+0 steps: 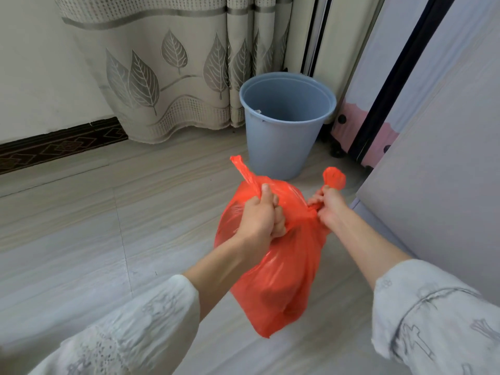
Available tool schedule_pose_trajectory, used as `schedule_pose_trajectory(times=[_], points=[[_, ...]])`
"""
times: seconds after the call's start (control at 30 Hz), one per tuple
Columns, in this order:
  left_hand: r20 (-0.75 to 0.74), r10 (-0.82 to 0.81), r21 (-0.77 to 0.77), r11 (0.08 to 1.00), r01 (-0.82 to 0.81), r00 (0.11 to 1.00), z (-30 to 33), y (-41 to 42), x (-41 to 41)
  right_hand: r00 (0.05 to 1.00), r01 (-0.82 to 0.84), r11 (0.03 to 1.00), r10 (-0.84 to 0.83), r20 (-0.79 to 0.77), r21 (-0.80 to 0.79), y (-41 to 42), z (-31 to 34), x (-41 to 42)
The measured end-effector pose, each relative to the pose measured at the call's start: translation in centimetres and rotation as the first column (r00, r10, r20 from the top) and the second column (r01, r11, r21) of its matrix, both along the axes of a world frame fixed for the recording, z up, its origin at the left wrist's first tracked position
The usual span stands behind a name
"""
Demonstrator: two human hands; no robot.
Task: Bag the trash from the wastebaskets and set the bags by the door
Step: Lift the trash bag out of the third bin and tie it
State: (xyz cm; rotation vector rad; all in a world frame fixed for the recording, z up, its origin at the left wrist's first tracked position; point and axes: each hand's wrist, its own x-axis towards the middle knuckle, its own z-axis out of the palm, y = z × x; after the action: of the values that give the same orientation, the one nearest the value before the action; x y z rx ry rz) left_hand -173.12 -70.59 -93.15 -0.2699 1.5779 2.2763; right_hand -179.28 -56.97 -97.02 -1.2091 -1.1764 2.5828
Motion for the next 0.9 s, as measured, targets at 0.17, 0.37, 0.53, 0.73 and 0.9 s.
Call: schedule_pose_trajectory(times=[0.17, 0.37, 0.53, 0.73, 0.9], points=[[0.024, -0.052, 0.012, 0.999, 0.052, 0.998, 1.6, 0.7, 0.6, 0.999, 0.032, 0.998, -0.033, -0.017, -0.047, 1.4, 0.6, 0.1], [0.046, 0.0, -0.065, 0.998, 0.003, 0.999, 2.0, -3.4, -2.0, 0.91, -0.324, 0.878, 0.392, -0.139, 0.352, -1.1, 3.0, 0.2], [-0.152, -0.122, -0.469, 0.882, 0.037, 0.981, 2.4, -4.3, -3.6, 0.727, -0.544, 0.507, 0.683, 0.074, 0.669, -4.0, 1.7, 0.7], [-0.232, -0.198, -0.647, 0.762, 0.001, 0.952, 3.4, -5.6, -5.0, 0.429, -0.611, -0.063, 0.811, 0.397, 0.789, -4.6, 1.6, 1.4], [-0.168, -0.119, -0.426, 0.904, 0.036, 0.979, 4.3, -5.5, -5.2, 0.185, -0.576, -0.355, 0.821, 0.541, 0.736, -6.3, 1.6, 3.3]])
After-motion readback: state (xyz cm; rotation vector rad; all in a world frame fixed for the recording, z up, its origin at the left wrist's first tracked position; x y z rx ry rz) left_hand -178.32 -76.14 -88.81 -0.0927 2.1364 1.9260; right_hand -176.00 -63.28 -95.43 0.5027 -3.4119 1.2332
